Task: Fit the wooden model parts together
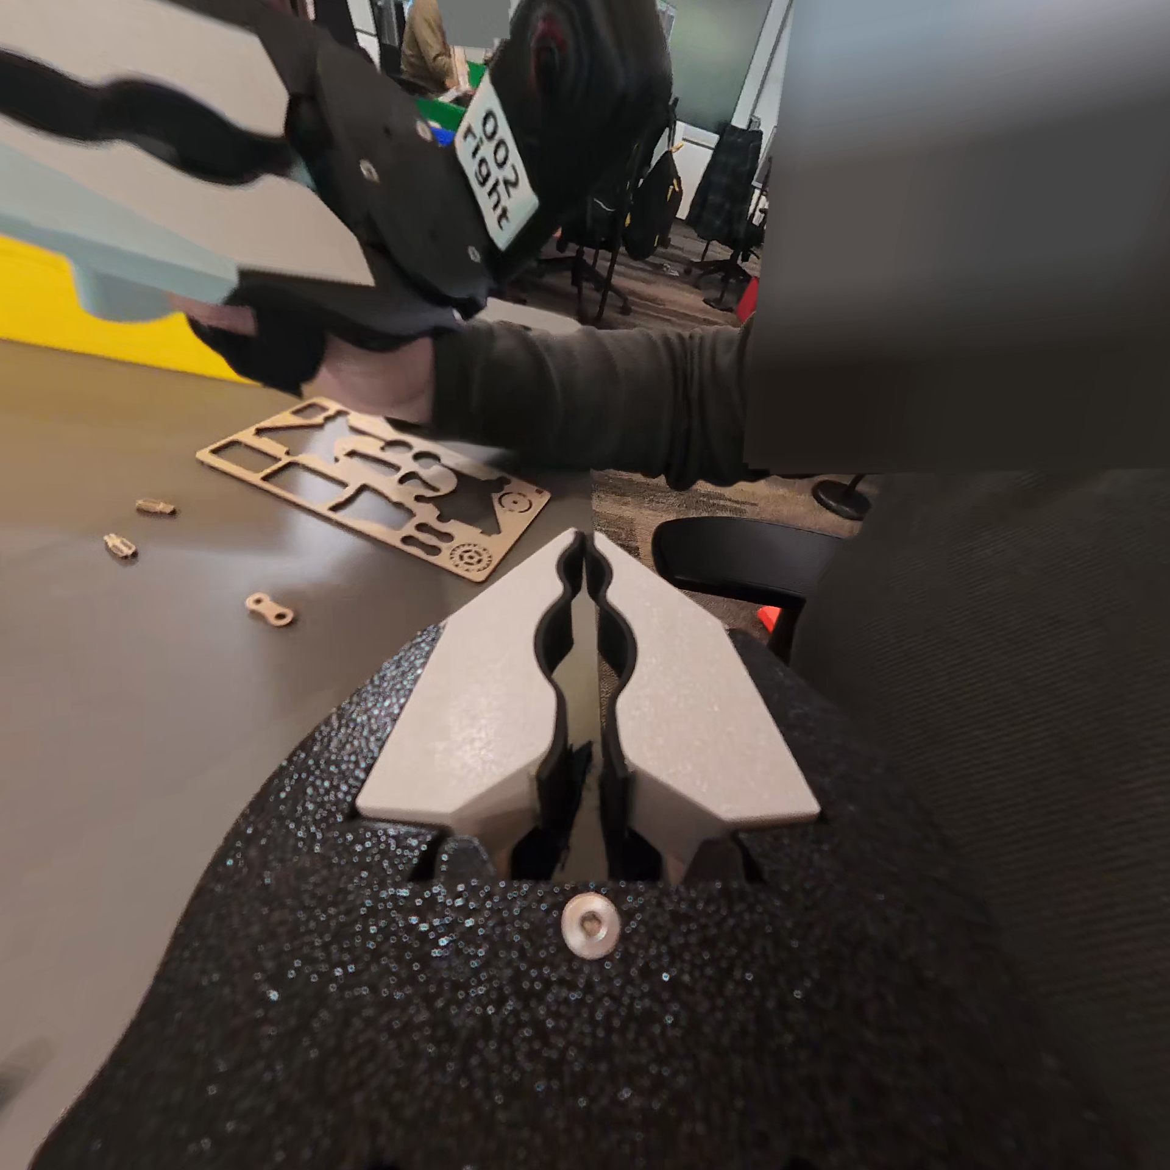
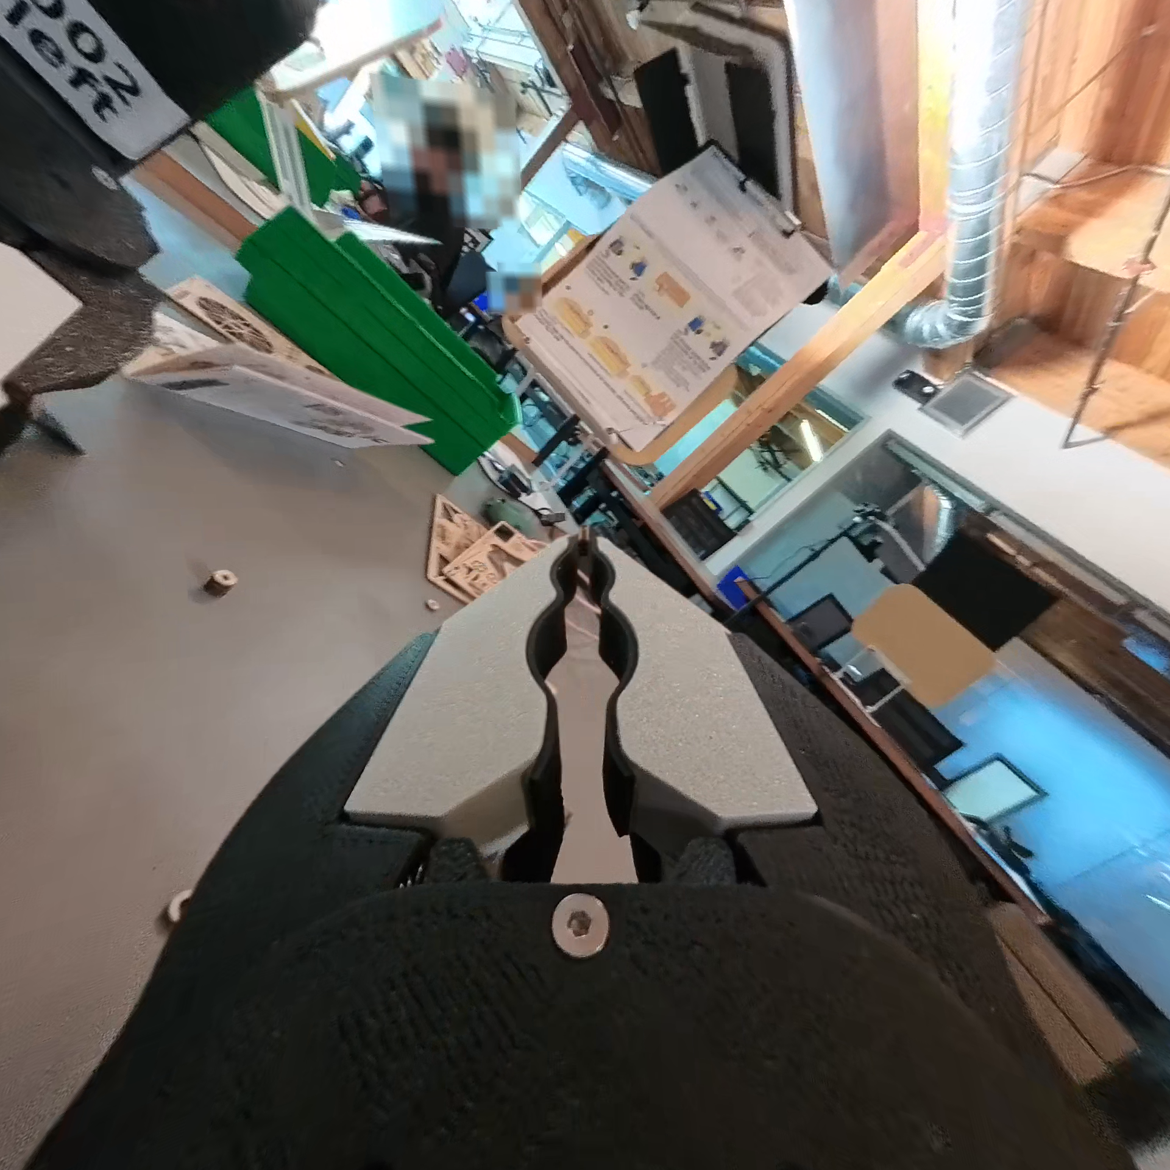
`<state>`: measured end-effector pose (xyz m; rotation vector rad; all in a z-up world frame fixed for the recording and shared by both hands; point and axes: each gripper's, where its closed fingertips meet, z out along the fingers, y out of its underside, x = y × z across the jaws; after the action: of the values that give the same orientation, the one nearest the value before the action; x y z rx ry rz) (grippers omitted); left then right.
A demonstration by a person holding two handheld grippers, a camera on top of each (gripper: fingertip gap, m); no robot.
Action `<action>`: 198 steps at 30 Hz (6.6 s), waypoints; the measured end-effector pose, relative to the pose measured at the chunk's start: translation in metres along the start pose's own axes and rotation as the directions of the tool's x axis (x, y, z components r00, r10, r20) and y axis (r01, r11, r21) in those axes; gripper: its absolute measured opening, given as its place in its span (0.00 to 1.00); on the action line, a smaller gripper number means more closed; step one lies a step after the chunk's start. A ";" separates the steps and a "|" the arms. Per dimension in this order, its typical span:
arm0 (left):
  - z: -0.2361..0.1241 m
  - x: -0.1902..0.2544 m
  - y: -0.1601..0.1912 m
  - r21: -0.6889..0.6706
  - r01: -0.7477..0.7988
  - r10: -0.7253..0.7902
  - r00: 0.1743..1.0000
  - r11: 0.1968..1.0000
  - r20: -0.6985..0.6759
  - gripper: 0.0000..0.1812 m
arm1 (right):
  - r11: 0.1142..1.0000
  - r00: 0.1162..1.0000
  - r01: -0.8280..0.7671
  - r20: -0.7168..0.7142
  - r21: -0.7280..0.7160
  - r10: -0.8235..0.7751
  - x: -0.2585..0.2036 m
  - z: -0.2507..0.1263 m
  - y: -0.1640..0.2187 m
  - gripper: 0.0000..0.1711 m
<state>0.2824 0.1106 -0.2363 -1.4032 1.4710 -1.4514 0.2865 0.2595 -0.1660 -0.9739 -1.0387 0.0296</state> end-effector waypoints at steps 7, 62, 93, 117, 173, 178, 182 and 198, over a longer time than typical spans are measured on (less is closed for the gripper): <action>0.001 0.026 -0.005 -0.013 -0.119 0.119 0.992 0.993 -0.036 0.00 | 0.991 0.981 -0.134 -0.138 0.018 0.136 0.032 -0.073 -0.056 0.00; -0.145 0.028 -0.048 0.101 -0.329 0.167 0.692 0.939 0.703 0.00 | 0.994 0.850 -0.105 -0.518 0.005 0.093 0.010 -0.147 -0.043 0.00; 0.038 0.051 -0.040 0.138 -0.325 0.296 0.935 0.936 0.193 0.00 | 0.921 0.704 -0.173 -0.698 -0.348 -0.132 -0.029 -0.308 -0.056 0.00; 0.349 0.188 0.137 -0.113 -0.136 0.071 0.889 0.984 -0.452 0.00 | 0.460 0.574 -0.498 -0.677 -0.735 -0.460 -0.181 -0.632 -0.161 0.01; 0.830 0.066 0.640 -0.505 -0.529 0.176 0.789 0.682 -0.588 0.03 | 0.153 -0.079 -0.986 -0.994 0.067 -0.073 -0.338 -0.810 0.023 0.01; 0.814 0.087 0.493 -0.313 -0.499 0.260 0.779 0.808 -0.571 0.03 | 0.240 0.055 -0.967 -0.992 -0.081 -0.112 -0.279 -0.791 0.004 0.01; 0.766 0.109 0.354 -0.199 -0.392 0.233 0.808 0.898 -0.541 0.03 | 0.291 0.270 -0.892 -0.923 -0.347 -0.274 -0.224 -0.762 -0.021 0.01; 0.320 0.161 0.024 0.397 -0.318 0.385 0.918 0.861 -0.099 0.03 | 0.810 0.473 -0.273 -0.806 -0.519 -0.356 0.011 -0.527 -0.095 0.01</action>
<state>0.5398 -0.1351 -0.2824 -0.7429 1.3732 -1.5392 0.6405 -0.1420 -0.1704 -1.2961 -0.0217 -0.8508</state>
